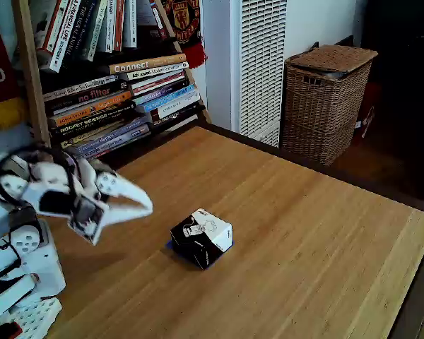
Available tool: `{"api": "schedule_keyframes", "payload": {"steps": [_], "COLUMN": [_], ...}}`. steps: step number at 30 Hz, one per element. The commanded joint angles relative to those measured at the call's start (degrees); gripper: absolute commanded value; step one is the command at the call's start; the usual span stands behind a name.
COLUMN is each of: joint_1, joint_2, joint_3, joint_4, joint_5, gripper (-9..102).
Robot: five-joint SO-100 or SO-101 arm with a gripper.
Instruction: Push the box on top of the target
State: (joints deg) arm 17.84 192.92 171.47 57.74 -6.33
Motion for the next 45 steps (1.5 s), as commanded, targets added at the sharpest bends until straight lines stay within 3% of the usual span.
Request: {"api": "schedule_keyframes", "payload": {"steps": [1, 15, 35, 45], "joint_1": [-0.4, -0.5, -0.6, -1.4], "joint_2": [0.7, 0.7, 0.8, 0.8], "joint_3": [2.0, 9.2, 9.3, 9.3], "joint_4": [-1.8, -4.9, 7.5, 7.6], "joint_5": [0.3, -0.5, -0.6, 0.1], "gripper": [0, 0, 0, 0]}}
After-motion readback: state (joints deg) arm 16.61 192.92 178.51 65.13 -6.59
